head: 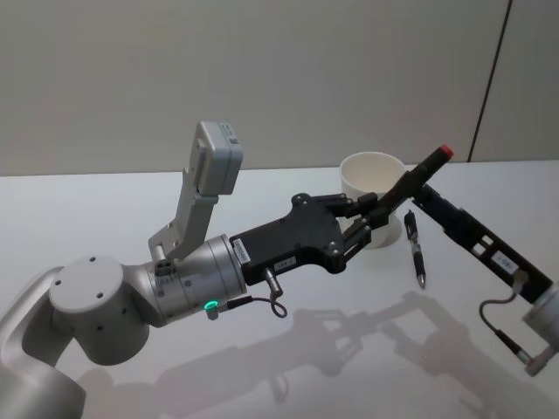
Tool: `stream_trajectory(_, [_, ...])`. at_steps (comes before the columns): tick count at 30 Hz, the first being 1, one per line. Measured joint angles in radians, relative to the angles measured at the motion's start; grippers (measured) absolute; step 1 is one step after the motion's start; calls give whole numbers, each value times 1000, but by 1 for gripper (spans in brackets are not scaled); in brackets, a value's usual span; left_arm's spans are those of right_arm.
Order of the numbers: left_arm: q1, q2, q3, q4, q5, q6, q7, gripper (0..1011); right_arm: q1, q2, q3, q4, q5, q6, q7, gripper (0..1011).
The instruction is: Place the pen into the pen holder.
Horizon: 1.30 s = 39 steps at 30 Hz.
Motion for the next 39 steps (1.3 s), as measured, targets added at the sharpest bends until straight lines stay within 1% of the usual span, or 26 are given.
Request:
stream_trajectory(8, [0, 0, 0, 0, 0, 0, 0, 177, 18, -13, -15, 7, -6, 4, -1, 1001])
stream_trajectory(12, [0, 0, 0, 0, 0, 0, 0, 177, 21, -16, -21, 6, -5, 2, -14, 1002])
stream_trajectory(16, [0, 0, 0, 0, 0, 0, 0, 177, 17, -18, -27, -3, 4, -8, -49, 1001])
stream_trajectory(26, [0, 0, 0, 0, 0, 0, 0, 177, 6, -18, -36, -21, 12, -30, -105, 1001])
stream_trajectory(39, [0, 0, 0, 0, 0, 0, 0, 177, 20, -24, -52, -22, -3, -36, -112, 1002])
